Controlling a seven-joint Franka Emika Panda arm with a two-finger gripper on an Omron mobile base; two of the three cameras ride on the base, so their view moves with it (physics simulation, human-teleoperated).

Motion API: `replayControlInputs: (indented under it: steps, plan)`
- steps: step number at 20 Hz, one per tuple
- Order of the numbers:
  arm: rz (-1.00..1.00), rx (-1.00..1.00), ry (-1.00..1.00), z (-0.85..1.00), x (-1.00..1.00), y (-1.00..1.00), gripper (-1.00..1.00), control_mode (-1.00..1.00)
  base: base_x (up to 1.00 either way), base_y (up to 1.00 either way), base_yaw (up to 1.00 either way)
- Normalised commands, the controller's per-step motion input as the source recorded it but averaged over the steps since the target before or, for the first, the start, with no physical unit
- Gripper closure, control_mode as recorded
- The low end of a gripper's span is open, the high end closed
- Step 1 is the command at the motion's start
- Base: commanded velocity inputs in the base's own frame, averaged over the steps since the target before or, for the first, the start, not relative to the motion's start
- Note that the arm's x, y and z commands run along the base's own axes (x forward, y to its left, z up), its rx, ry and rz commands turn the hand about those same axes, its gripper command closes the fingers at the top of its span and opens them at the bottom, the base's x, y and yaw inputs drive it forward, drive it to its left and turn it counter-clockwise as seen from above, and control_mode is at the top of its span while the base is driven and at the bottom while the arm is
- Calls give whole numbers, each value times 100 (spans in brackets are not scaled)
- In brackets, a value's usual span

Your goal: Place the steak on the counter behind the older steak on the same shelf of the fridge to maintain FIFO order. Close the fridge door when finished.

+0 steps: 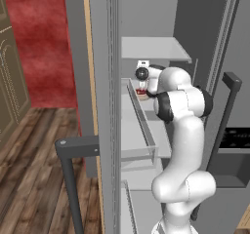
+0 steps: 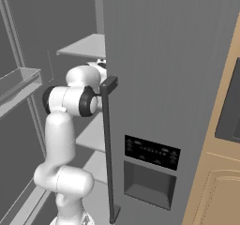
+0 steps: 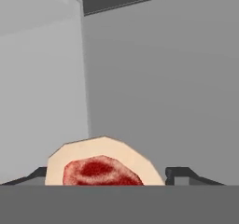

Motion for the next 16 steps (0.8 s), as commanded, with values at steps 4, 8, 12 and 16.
replayControlInputs:
  steps: [4,8,12,16]
  plan:
    - [0,-1,0,0,-5,0,-100,-100,0,0,0]
    - [1,0,-3,0,-16,0,-100,-100,0,0,0]
    - [5,0,-9,0,-33,0,-100,-100,0,0,0]
    - [0,0,-22,23,-65,0,-100,-100,0,0,0]
